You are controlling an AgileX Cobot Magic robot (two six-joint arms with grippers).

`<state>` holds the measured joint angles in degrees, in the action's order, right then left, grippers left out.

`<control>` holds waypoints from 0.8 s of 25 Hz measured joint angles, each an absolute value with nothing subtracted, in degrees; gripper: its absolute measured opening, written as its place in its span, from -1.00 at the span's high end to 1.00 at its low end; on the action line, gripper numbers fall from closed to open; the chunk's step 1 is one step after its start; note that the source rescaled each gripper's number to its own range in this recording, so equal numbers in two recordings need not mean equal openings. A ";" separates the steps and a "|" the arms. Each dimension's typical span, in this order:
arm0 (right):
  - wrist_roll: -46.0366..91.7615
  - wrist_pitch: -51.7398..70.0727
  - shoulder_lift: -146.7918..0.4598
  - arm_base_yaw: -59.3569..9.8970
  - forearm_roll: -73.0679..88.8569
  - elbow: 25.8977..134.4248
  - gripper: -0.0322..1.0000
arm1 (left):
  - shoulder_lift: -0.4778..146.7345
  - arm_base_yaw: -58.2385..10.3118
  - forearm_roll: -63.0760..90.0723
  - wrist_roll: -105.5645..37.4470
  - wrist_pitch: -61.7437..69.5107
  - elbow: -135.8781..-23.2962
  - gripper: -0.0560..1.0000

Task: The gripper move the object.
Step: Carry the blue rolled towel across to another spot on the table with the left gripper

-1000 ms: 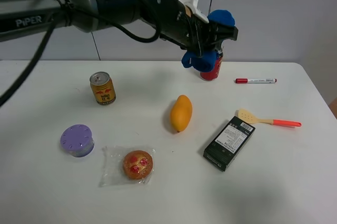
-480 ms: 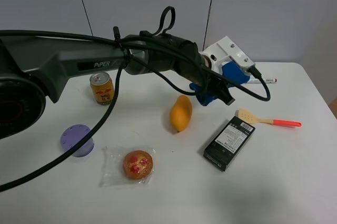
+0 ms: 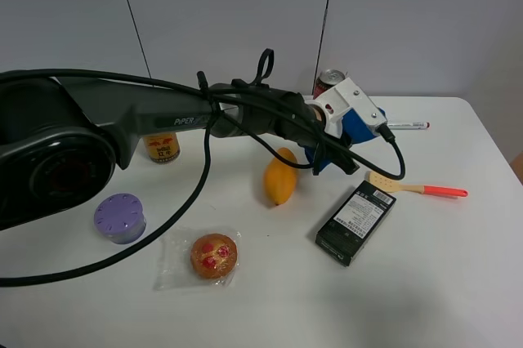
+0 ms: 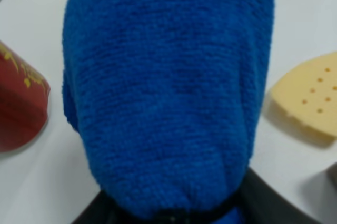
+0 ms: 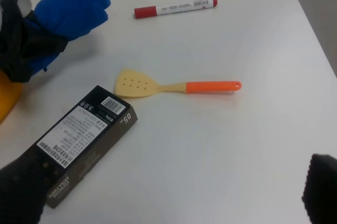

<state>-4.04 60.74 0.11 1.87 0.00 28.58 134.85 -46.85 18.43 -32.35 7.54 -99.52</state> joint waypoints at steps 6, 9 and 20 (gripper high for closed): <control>-4.04 60.74 0.11 1.87 0.00 28.58 -1.00 | 135.88 -46.61 18.88 -32.68 1.49 -99.52 0.88; -4.04 60.74 0.11 1.87 0.00 28.58 -1.00 | 136.00 -46.61 20.71 -32.68 -1.39 -99.52 0.88; -4.04 60.74 0.11 1.87 0.00 28.58 -1.00 | 136.46 -46.61 26.97 -28.61 -1.81 -99.52 -0.83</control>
